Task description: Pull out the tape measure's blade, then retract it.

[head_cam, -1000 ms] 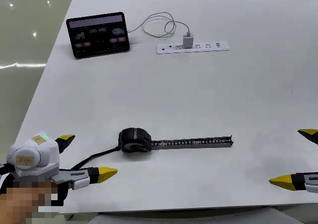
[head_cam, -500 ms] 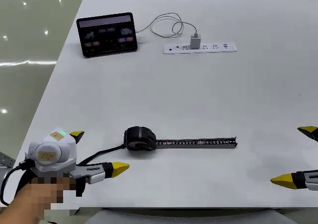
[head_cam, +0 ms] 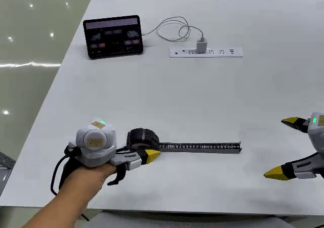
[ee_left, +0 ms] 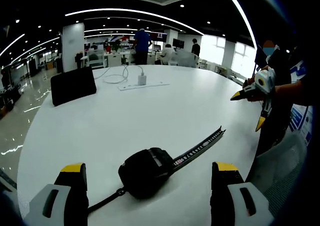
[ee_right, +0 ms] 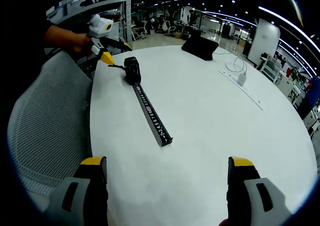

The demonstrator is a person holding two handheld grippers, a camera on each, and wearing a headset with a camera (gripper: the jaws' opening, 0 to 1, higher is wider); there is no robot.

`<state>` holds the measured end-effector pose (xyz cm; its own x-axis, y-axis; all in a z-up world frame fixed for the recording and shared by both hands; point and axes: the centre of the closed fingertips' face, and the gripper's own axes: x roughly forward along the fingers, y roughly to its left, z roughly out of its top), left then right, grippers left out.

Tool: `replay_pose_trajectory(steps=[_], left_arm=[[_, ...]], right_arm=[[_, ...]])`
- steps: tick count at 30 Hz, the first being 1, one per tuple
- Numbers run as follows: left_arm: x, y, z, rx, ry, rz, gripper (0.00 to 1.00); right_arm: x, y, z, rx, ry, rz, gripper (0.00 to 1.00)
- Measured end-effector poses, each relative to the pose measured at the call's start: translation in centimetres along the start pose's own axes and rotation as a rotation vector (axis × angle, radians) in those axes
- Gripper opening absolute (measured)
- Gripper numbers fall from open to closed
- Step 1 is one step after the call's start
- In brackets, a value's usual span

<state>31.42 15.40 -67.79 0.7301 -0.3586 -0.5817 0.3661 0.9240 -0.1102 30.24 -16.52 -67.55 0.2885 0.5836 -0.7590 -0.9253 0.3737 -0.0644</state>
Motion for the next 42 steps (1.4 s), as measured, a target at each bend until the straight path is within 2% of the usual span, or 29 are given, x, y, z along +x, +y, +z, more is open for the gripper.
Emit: replay_pose_trajectory(steps=[2, 5, 7, 8, 9, 10, 14, 16, 17, 21, 24, 28, 36, 38, 42], left_arm=[[0.4, 0.5, -0.1, -0.013, -0.009, 0.037, 1.0], [1.0, 0.6, -0.3, -0.024, -0.017, 0.054, 1.0], [1.3, 1.0, 0.6, 0.011, -0.09, 0.083, 1.0], [1.3, 0.8, 0.2, -0.007, -0.068, 0.077, 1.0], [1.4, 0.8, 0.2, -0.023, -0.065, 0.079, 1.0], [1.4, 0.8, 0.3, -0.031, -0.082, 0.086, 1.0], [1.8, 0.7, -0.2, -0.044, -0.076, 0.096, 1.0], [1.8, 0.9, -0.1, -0.096, -0.101, 0.117, 1.0], [1.9, 0.8, -0.3, -0.102, -0.102, 0.117, 1.0], [2.2, 0.8, -0.9, -0.093, -0.093, 0.141, 0.97], [2.4, 0.9, -0.6, -0.054, -0.118, 0.158, 0.95], [2.7, 1.1, -0.5, -0.067, -0.121, 0.158, 0.92], [2.9, 0.8, -1.1, -0.075, -0.101, 0.153, 0.88], [3.0, 0.8, -1.1, -0.077, -0.097, 0.156, 0.88], [3.1, 0.6, -1.3, -0.071, -0.09, 0.154, 0.87]], right_arm=[[0.5, 0.0, 0.2, -0.008, 0.008, 0.018, 0.95], [1.3, -0.1, 0.4, -0.033, 0.022, 0.039, 0.93], [1.9, -0.1, 0.5, -0.05, 0.028, 0.055, 0.89], [2.2, -0.2, 0.5, -0.051, 0.031, 0.058, 0.89], [2.5, -0.2, 0.6, -0.053, 0.036, 0.066, 0.9], [2.8, -0.2, 0.8, -0.062, 0.036, 0.072, 0.89], [4.0, -0.2, 1.2, -0.086, 0.047, 0.091, 0.88], [4.5, -0.1, 1.4, -0.099, 0.06, 0.102, 0.86], [4.9, 0.0, 1.5, -0.103, 0.065, 0.108, 0.86], [5.8, -0.1, 1.3, -0.126, 0.092, 0.119, 0.8], [6.4, 0.1, 1.1, -0.153, 0.115, 0.137, 0.73], [7.4, 0.6, 0.5, -0.177, 0.156, 0.177, 0.64], [9.0, 1.3, 0.0, -0.221, 0.185, 0.226, 0.46], [9.1, 1.3, -0.4, -0.243, 0.205, 0.232, 0.4], [9.5, 0.8, -1.3, -0.243, 0.219, 0.242, 0.33]])
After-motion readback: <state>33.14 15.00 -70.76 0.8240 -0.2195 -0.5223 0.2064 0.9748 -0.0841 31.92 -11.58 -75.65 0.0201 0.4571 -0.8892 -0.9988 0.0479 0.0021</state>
